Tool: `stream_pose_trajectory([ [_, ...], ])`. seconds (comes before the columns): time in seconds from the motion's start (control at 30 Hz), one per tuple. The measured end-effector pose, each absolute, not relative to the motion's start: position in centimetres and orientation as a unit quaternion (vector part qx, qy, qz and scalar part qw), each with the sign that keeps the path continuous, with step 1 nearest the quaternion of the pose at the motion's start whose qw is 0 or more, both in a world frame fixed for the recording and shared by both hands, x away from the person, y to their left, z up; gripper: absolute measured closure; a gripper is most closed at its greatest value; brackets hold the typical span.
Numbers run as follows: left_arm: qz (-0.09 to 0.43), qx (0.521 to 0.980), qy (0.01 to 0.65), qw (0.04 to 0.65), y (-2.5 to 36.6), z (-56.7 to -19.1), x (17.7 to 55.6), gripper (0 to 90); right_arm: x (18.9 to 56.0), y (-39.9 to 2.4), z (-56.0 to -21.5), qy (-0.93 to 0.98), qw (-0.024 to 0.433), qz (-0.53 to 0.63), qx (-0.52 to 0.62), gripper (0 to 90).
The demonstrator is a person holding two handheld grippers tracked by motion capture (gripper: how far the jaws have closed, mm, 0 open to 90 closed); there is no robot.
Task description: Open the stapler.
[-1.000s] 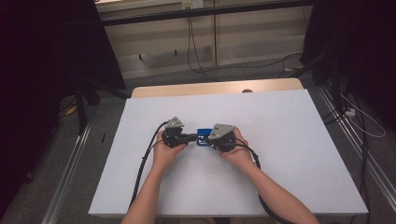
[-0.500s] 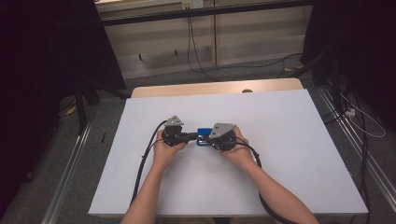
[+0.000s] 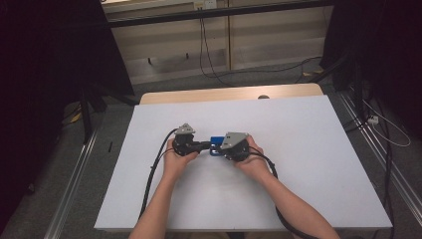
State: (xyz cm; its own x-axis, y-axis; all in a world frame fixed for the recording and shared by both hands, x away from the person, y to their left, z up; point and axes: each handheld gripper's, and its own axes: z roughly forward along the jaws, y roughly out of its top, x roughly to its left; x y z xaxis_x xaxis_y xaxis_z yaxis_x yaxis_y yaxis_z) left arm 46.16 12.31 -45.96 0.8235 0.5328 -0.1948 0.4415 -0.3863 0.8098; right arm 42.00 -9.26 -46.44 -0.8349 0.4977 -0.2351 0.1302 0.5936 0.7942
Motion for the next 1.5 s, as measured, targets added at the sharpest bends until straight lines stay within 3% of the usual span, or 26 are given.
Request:
stream_pose_trajectory([
  [1.5,0.041,0.811,0.305,0.498,12.56,-46.16,46.30,90.0,42.67,-9.72,-46.48,0.862,0.187,0.431,0.189,90.0],
])
